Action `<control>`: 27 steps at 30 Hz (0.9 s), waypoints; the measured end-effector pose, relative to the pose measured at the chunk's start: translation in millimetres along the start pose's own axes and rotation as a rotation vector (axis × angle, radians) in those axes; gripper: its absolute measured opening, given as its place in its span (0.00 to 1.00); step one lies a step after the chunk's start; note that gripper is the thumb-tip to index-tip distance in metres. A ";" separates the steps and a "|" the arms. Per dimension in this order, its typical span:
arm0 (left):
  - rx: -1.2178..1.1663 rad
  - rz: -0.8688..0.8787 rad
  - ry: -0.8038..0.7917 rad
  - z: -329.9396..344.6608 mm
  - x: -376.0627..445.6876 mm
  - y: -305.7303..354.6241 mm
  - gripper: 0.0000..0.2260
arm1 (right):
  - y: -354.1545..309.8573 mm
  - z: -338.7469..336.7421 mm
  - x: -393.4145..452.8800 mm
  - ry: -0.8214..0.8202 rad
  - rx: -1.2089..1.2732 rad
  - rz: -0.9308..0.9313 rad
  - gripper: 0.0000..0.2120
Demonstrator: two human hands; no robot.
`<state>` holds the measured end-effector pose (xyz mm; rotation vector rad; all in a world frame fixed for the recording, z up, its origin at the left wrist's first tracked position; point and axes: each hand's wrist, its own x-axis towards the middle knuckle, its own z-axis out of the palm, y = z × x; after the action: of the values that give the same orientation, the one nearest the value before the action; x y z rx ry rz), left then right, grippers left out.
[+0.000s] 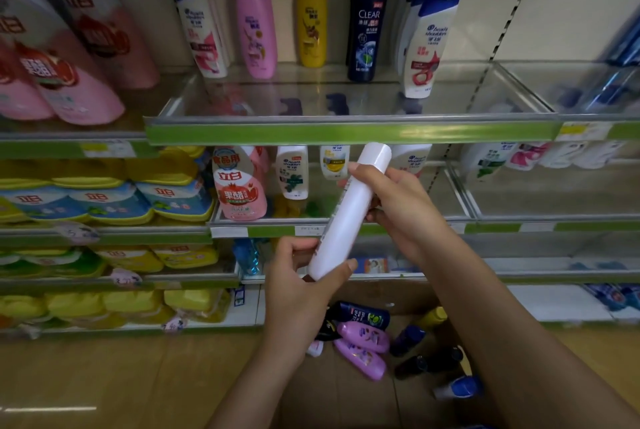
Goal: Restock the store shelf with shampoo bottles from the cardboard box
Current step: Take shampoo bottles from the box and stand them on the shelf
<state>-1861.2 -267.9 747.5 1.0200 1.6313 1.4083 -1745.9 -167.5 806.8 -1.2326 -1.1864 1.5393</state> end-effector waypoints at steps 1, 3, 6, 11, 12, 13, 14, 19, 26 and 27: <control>-0.015 -0.005 0.000 0.1 0.3 1.4 0.19 | -2.1 0.1 0.5 -0.008 -0.010 -0.011 0.15; -0.050 -0.013 -0.012 -1.0 1.6 4.2 0.18 | -6.7 0.5 0.4 -0.039 -0.029 -0.030 0.18; -0.048 0.012 -0.022 -2.5 3.6 7.7 0.18 | -13.6 0.9 1.0 -0.069 -0.049 -0.054 0.19; -0.077 0.021 -0.015 -4.4 6.3 18.1 0.17 | -24.3 0.6 3.2 -0.123 -0.057 -0.078 0.18; -0.119 0.004 -0.033 -5.8 6.9 20.8 0.17 | -26.8 0.3 3.3 -0.129 -0.068 -0.091 0.18; -0.150 -0.013 -0.059 -7.2 7.1 23.3 0.16 | -29.4 -0.3 3.5 -0.126 -0.079 -0.105 0.17; -0.166 -0.032 -0.088 -8.6 6.7 25.4 0.16 | -31.5 -0.9 3.8 -0.117 -0.086 -0.114 0.17; -0.330 -0.149 -0.187 -13.9 5.7 30.4 0.18 | -44.0 -0.3 3.9 -0.145 -0.001 -0.095 0.15; -0.551 -0.283 -0.293 -21.5 3.9 37.4 0.18 | -56.4 4.7 -0.9 -0.135 0.013 -0.155 0.17; -0.557 -0.296 -0.299 -22.8 3.8 37.5 0.19 | -56.6 6.5 -2.3 -0.116 0.007 -0.158 0.18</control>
<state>-1879.7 -270.6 787.4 0.5973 1.0336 1.3232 -1749.7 -158.1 862.9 -1.0307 -1.3191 1.5121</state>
